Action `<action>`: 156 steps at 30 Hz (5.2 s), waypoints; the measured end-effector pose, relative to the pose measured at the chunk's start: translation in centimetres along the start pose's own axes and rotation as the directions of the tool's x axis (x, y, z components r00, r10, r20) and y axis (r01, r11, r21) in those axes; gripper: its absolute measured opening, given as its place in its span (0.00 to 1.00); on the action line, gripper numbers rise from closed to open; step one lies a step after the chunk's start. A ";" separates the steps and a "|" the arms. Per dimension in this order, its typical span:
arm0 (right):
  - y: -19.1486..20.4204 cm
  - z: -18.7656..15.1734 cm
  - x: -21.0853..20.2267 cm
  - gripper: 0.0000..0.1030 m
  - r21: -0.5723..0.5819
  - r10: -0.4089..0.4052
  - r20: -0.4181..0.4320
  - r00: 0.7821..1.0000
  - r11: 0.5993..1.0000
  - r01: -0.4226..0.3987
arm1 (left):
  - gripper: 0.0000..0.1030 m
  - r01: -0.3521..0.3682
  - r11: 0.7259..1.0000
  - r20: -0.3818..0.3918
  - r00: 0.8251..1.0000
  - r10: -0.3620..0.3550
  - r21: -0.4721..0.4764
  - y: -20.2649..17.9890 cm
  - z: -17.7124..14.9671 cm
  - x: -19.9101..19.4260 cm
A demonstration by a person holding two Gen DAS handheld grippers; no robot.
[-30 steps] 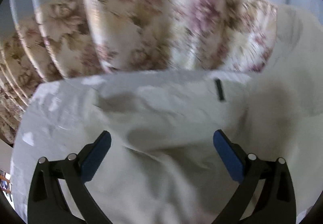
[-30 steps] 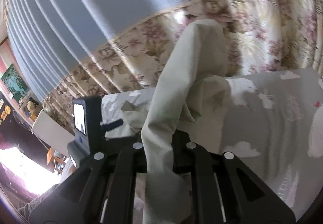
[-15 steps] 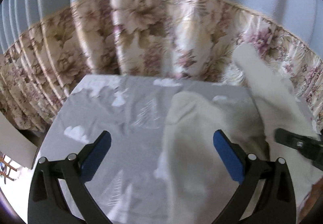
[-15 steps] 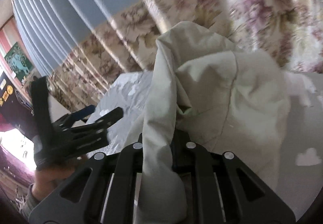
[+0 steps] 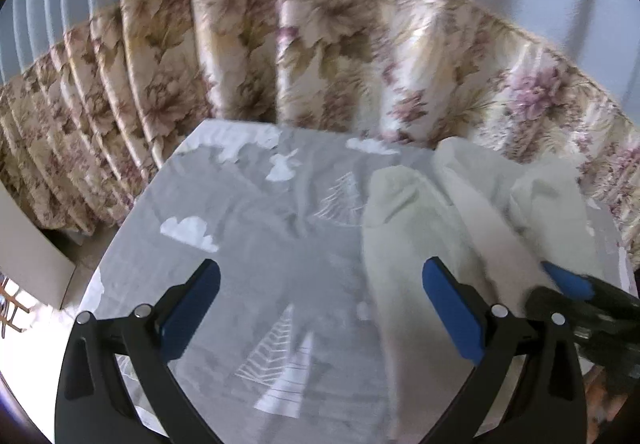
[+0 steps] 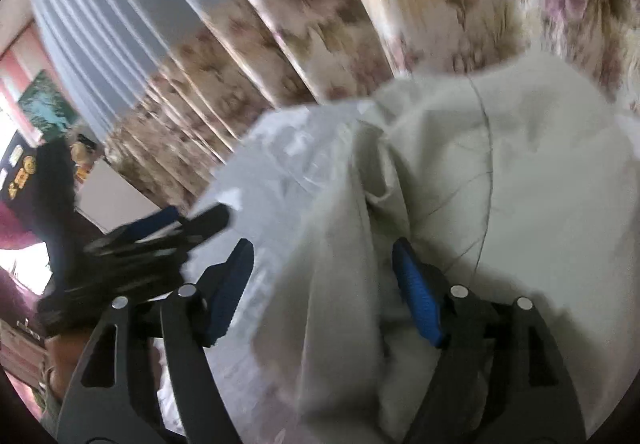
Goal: Fold large clothes
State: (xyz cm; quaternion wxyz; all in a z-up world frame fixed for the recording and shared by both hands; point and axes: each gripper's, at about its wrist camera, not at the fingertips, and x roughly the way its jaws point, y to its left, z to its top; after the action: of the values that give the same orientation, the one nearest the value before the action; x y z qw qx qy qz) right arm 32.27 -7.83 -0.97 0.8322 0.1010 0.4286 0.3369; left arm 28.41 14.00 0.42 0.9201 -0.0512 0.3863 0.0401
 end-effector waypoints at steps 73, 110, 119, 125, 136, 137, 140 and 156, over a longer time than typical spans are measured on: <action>-2.8 -9.2 -6.2 0.97 -0.255 -0.482 0.306 0.821 0.790 0.558 | 0.89 -0.013 0.982 0.093 0.996 -0.005 0.190 -7.9 -7.3 -1.7; -9.9 -1.4 0.6 0.97 -0.171 -0.543 0.092 0.834 0.817 0.551 | 0.98 -0.024 0.984 0.005 1.000 0.023 0.178 -8.8 -0.5 6.9; -11.0 -2.0 2.2 0.97 -0.176 -0.528 0.075 0.846 0.828 0.533 | 0.99 -0.035 0.988 0.007 0.999 0.034 0.149 -7.7 -1.3 8.6; -9.7 -0.1 -1.2 0.97 -0.124 -0.483 0.181 0.857 0.853 0.507 | 0.98 -0.023 0.986 0.043 0.999 0.016 0.167 -7.9 0.5 6.3; -11.6 4.1 0.3 0.97 -0.081 -0.534 0.231 0.813 0.822 0.563 | 0.98 -0.075 0.972 0.039 0.997 0.068 0.224 -7.6 4.9 9.2; -11.8 4.3 0.6 0.97 -0.078 -0.536 0.229 0.812 0.822 0.565 | 0.98 -0.078 0.973 0.023 0.997 0.075 0.218 -7.4 4.9 10.0; -12.2 4.4 2.1 0.97 -0.097 -0.554 0.204 0.807 0.809 0.580 | 0.98 -0.077 0.979 -0.018 0.997 0.082 0.187 -6.7 4.4 12.0; -13.7 3.9 6.4 0.97 -0.151 -0.585 0.111 0.803 0.789 0.596 | 0.99 -0.070 0.988 -0.040 0.996 0.076 0.136 -5.7 2.7 14.6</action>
State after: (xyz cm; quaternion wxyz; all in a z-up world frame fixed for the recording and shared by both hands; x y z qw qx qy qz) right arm 44.43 -13.48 -8.94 0.9135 -0.1032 0.3822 0.0939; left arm 41.19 9.15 -7.74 0.9105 0.0241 0.4102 0.0465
